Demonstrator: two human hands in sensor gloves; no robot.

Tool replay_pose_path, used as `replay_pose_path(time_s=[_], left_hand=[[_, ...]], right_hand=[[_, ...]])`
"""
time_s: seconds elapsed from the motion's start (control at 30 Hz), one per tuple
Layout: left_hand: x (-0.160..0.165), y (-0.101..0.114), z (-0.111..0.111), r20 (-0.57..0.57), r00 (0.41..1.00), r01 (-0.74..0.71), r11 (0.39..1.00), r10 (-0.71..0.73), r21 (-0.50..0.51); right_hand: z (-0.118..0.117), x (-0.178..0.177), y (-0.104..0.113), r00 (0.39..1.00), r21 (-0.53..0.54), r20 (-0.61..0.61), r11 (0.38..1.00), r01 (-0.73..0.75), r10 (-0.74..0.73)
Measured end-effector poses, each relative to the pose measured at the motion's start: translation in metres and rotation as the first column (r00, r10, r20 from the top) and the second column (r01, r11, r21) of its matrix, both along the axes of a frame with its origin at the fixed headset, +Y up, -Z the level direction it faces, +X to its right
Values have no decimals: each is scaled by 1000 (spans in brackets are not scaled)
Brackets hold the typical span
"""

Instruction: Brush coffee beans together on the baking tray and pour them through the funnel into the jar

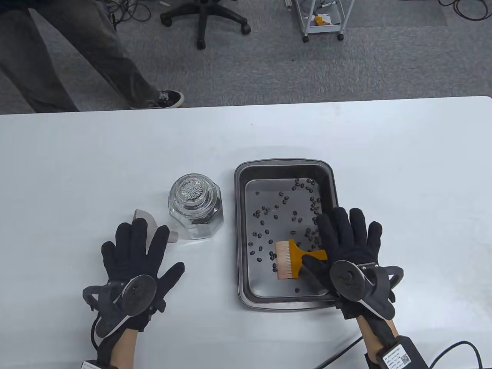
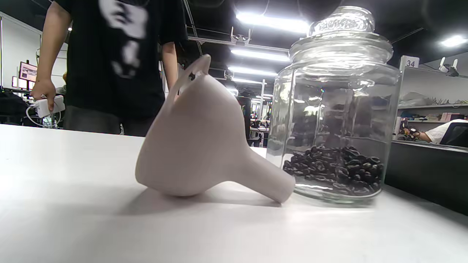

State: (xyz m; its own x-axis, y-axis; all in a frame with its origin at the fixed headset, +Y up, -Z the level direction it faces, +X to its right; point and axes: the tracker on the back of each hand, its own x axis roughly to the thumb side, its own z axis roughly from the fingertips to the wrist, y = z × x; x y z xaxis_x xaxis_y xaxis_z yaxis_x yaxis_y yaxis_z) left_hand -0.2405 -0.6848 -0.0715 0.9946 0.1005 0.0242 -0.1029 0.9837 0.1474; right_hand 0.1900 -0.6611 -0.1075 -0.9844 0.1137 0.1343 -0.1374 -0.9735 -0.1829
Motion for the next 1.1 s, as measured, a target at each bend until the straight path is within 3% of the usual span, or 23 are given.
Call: replay_pose_path(time_s=[0.63, 0.83, 1.1], left_hand=[[3, 9, -3, -12, 997, -75, 997, 75, 28], [19, 30, -17, 2, 997, -80, 997, 80, 1], [36, 61, -55, -3, 985, -173, 984, 173, -37]], right_hand=[[-3, 6, -4, 1000, -30, 13, 999, 19, -19], [-3, 9, -3, 999, -27, 15, 999, 33, -33], [-2, 8, -3, 999, -25, 7, 999, 34, -34]])
